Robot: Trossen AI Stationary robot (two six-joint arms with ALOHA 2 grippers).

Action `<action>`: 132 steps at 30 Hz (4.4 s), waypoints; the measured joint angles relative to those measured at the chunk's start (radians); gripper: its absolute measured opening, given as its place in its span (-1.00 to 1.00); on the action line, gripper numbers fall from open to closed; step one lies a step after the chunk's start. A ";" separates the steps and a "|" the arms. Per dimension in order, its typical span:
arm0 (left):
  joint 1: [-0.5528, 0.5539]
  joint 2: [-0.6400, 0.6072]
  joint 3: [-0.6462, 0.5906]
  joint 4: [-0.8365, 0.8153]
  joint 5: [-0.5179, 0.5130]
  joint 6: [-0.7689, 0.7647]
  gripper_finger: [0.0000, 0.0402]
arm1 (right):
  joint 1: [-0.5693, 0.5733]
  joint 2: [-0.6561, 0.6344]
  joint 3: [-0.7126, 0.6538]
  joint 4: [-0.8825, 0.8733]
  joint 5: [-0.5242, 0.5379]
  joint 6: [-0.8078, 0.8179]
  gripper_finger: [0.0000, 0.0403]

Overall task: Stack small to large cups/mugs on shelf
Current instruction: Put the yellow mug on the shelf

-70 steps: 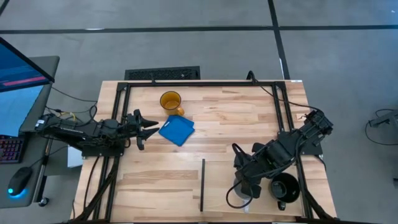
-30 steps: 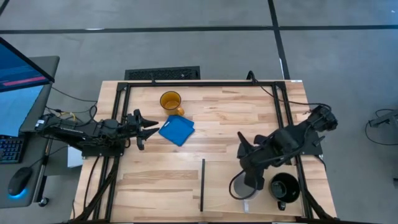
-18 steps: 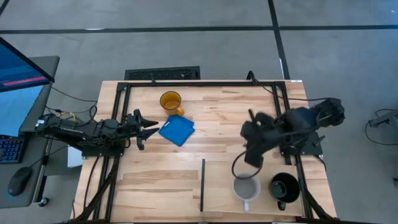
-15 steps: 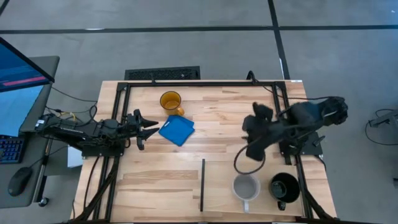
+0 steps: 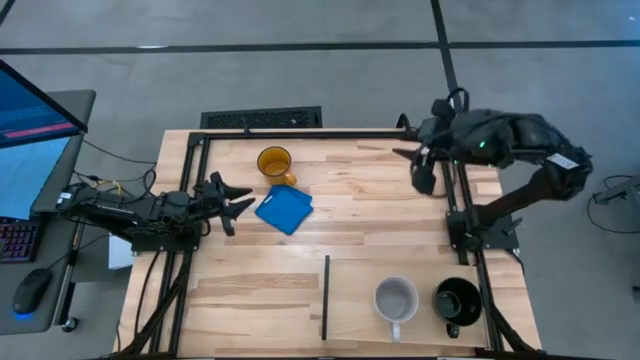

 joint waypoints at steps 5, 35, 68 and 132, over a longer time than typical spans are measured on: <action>0.000 0.000 0.000 0.003 -0.026 0.009 -0.32 | -0.140 -0.129 -0.200 0.227 -0.115 -0.108 -0.23; 0.008 0.000 0.000 0.071 -0.288 0.032 -0.32 | -0.459 -0.831 -1.570 1.511 -0.360 0.012 -0.23; 0.511 0.515 0.500 -0.438 0.300 -0.096 -0.32 | -0.511 -0.890 -1.621 1.518 -0.352 -0.016 -0.23; 0.885 0.988 0.790 -0.656 0.473 -0.027 -0.01 | -0.510 -0.890 -1.621 1.517 -0.352 -0.051 -0.23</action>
